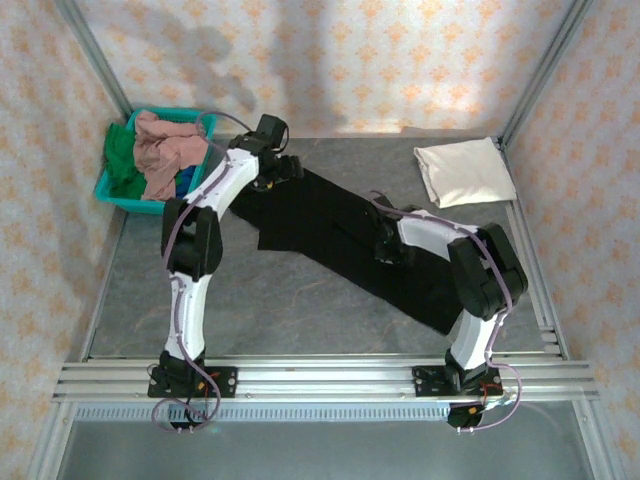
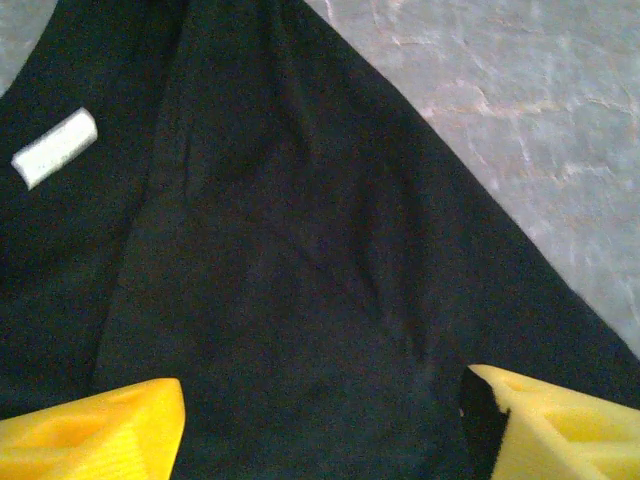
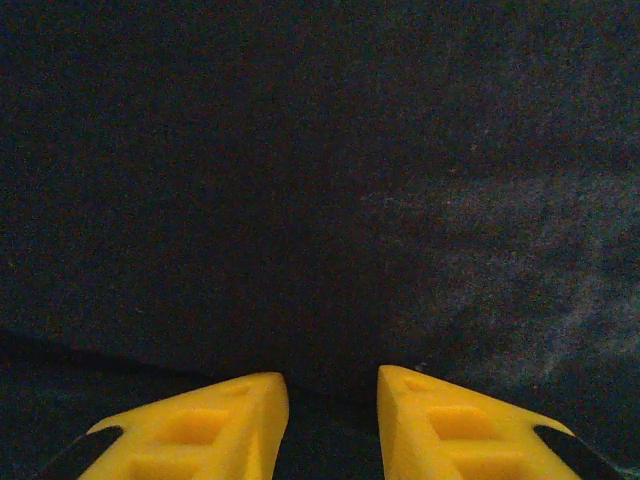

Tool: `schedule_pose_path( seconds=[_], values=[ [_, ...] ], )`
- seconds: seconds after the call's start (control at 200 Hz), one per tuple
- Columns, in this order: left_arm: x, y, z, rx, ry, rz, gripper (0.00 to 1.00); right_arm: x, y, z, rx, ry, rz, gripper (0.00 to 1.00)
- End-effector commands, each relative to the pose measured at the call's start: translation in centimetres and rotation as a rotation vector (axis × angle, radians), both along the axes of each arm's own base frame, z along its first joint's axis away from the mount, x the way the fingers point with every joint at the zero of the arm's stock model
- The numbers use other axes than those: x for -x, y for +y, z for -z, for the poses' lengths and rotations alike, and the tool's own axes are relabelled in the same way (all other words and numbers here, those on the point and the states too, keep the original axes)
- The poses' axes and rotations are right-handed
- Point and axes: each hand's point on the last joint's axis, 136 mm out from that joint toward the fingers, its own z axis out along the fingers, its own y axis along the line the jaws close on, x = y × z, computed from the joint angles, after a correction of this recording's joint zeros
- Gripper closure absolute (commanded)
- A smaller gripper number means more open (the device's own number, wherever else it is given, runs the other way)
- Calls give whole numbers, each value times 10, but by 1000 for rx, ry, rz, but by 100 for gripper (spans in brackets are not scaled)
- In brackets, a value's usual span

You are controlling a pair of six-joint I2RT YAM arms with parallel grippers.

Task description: Fold and stack the t-shirts

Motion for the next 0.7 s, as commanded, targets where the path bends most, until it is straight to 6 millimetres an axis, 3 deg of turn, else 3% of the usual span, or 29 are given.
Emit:
schedule_pose_path(
  seconds=[0.0, 0.165, 0.31, 0.4, 0.505, 0.606, 0.696],
  values=[
    [20, -6, 41, -25, 60, -30, 33, 4, 14, 11, -28, 38, 15, 68],
    [40, -7, 102, -27, 189, -68, 45, 7, 36, 6, -18, 39, -12, 68],
    [36, -3, 125, -65, 230, -79, 47, 12, 48, 4, -16, 36, -13, 68],
    [23, -2, 133, -95, 228, -67, 47, 19, 59, 7, -29, 43, -16, 68],
    [5, -8, 146, -111, 254, -17, 47, 40, 86, 13, -56, 70, -48, 68],
    [-17, -21, 155, -101, 241, 59, 45, 58, 126, 11, -111, 87, -111, 68],
    [-44, -43, 146, -15, 175, 108, 40, 66, 163, 1, -147, 85, -189, 68]
  ],
)
